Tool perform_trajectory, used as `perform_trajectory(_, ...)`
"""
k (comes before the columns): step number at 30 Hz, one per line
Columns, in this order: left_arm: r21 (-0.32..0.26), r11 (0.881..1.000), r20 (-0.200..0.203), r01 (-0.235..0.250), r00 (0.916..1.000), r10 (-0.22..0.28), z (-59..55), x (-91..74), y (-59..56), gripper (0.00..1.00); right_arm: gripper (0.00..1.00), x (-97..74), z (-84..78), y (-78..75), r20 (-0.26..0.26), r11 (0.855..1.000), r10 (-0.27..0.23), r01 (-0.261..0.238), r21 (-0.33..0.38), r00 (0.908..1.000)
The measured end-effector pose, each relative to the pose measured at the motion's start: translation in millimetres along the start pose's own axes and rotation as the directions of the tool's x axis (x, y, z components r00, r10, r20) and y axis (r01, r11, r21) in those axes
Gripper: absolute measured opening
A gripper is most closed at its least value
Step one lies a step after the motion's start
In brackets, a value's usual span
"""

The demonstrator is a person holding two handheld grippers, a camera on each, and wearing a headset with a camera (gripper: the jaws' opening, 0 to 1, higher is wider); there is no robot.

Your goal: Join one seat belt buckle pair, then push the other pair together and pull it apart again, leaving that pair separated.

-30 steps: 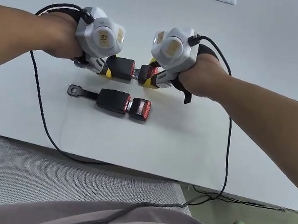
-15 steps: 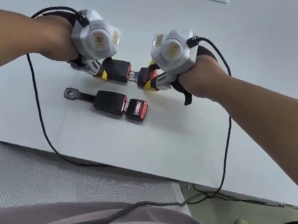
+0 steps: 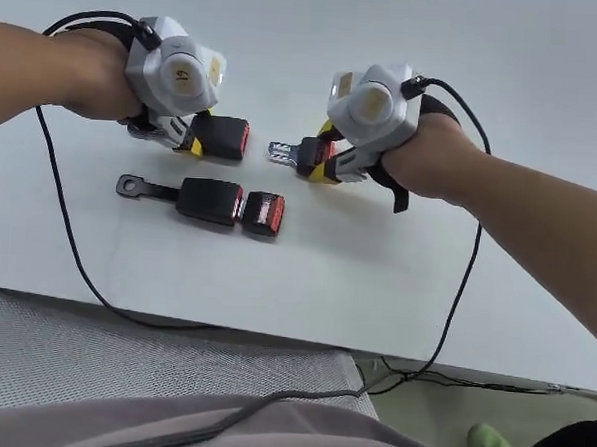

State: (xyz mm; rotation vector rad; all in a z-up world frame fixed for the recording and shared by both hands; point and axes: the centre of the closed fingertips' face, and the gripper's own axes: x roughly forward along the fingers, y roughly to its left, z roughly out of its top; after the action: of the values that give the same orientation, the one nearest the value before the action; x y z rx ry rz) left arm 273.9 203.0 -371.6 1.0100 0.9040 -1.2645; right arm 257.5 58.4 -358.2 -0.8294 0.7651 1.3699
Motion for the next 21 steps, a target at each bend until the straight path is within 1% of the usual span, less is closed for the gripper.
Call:
perform_trajectory(2,0.002,1.000,-0.002,-0.002,1.0000,0.002,0.1,-0.2,-0.2,0.30,0.31,-5.9,-10.3,0.5,-0.009,1.000,-0.003,0.003,0.007,1.0000)
perform_trajectory(3,0.003,1.000,-0.002,-0.002,1.0000,0.002,0.1,-0.3,-0.3,0.30,0.31,-9.0,-18.3,-3.8,-0.016,1.000,-0.006,0.007,0.012,0.9999)
perform_trajectory(4,0.004,1.000,-0.004,-0.001,1.0000,0.001,0.0,-0.1,-0.3,0.30,0.31,-11.7,-23.1,-4.5,-0.021,1.000,-0.011,0.011,0.013,0.9997)
perform_trajectory(7,0.010,1.000,-0.009,0.000,1.0000,0.000,-0.1,0.0,-0.4,0.30,0.31,-22.2,-39.9,-2.1,-0.037,1.000,-0.017,0.017,0.020,0.9992)
perform_trajectory(8,0.010,1.000,-0.010,-0.001,0.9999,0.001,0.0,-0.1,-0.7,0.30,0.31,-26.5,-47.6,-1.7,-0.042,0.999,-0.019,0.020,0.027,0.9989)
perform_trajectory(12,0.008,1.000,-0.012,-0.002,0.9999,0.002,-0.1,-0.1,-0.9,0.31,0.32,-37.1,-68.2,1.6,-0.055,0.998,-0.021,0.024,0.057,0.9983)
perform_trajectory(13,0.008,1.000,-0.011,-0.002,0.9999,0.003,0.0,-0.3,-1.0,0.31,0.32,-38.6,-74.1,-2.1,-0.058,0.998,-0.023,0.027,0.061,0.9980)
perform_trajectory(16,0.009,1.000,-0.009,-0.004,0.9999,0.004,-0.1,-0.6,-1.4,0.31,0.32,-43.5,-84.4,-1.5,-0.071,0.997,-0.028,0.033,0.069,0.9971)
perform_trajectory(18,0.010,1.000,-0.011,-0.004,0.9999,0.004,-0.2,-0.6,-1.4,0.31,0.32,-45.8,-89.4,1.0,-0.079,0.997,-0.026,0.032,0.077,0.9965)
perform_trajectory(21,0.017,1.000,-0.011,-0.002,0.9999,0.002,0.0,-1.0,-1.8,0.31,0.32,-47.0,-94.6,-0.9,-0.085,0.995,-0.033,0.040,0.087,0.9958)
